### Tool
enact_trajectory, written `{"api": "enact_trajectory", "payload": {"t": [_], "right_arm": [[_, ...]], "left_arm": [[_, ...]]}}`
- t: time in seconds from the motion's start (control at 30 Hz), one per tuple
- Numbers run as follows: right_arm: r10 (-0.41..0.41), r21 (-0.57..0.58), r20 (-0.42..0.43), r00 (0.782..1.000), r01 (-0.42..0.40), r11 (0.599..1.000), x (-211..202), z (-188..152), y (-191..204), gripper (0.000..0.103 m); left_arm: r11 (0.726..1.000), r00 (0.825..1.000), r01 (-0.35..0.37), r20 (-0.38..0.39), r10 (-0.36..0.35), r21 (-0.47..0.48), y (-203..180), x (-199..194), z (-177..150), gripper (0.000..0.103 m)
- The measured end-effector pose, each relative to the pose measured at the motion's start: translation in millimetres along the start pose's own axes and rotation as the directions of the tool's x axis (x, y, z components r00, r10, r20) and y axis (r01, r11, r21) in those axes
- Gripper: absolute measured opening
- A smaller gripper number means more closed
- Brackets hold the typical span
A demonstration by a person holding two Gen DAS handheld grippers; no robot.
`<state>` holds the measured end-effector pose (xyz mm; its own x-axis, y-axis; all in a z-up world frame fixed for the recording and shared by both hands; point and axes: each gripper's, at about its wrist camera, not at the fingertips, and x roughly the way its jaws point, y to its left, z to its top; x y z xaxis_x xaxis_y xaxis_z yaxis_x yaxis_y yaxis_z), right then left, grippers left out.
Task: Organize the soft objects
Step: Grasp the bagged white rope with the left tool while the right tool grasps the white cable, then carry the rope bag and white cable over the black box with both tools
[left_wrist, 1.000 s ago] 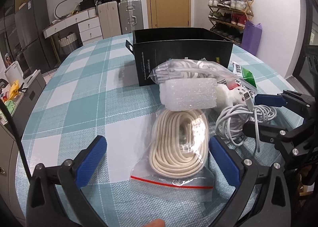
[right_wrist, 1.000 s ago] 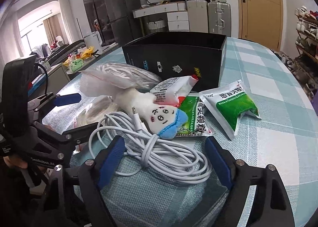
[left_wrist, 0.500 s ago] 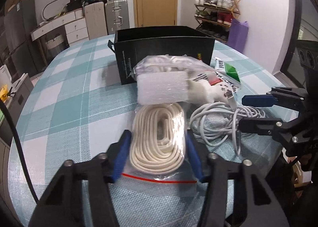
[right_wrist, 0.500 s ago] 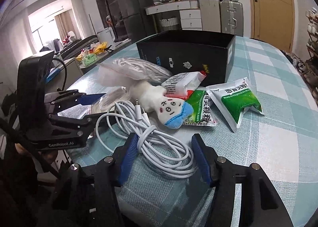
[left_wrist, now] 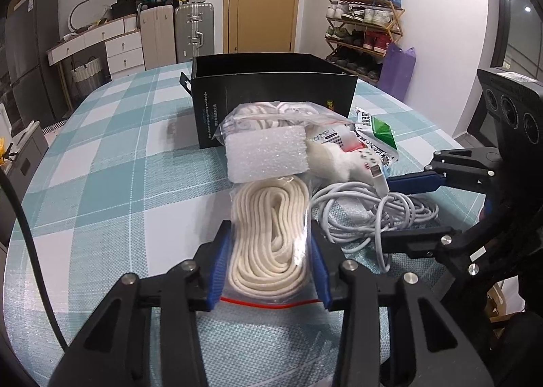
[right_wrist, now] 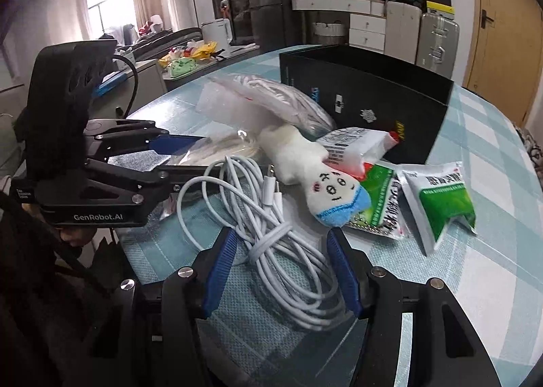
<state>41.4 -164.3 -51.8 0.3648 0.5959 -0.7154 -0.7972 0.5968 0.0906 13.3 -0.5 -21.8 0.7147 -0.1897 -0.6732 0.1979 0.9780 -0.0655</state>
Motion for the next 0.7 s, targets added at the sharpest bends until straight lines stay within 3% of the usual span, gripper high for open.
{"api": "enact_trajectory", "payload": {"t": [0.13,0.2,0.47,0.7], "right_arm": [[0.024,-0.034,0.005,1.0,-0.023,0.999,1.9,1.5,6.9,0.042],[0.044,-0.042,0.019,0.999,-0.043,0.998,-0.7,0.1,9.8,0.031],[0.072,-0.02,0.09,0.993,-0.07,0.997,-17.3,-10.1,12.9,0.031],[0.046,0.033,0.184,0.982,-0.053,0.998,-43.1,-6.6,3.3,0.031]], "left_arm": [[1.0,1.0,0.0,0.014,0.0,-0.008,2.0,-2.5,-0.1,0.037],[1.0,1.0,0.007,0.023,-0.007,-0.012,2.2,-4.9,0.2,0.036],[0.999,0.997,0.036,0.069,-0.034,-0.021,2.6,-17.4,2.5,0.034],[0.998,0.992,0.056,0.114,-0.053,-0.024,-0.2,-32.1,7.6,0.034]]}}
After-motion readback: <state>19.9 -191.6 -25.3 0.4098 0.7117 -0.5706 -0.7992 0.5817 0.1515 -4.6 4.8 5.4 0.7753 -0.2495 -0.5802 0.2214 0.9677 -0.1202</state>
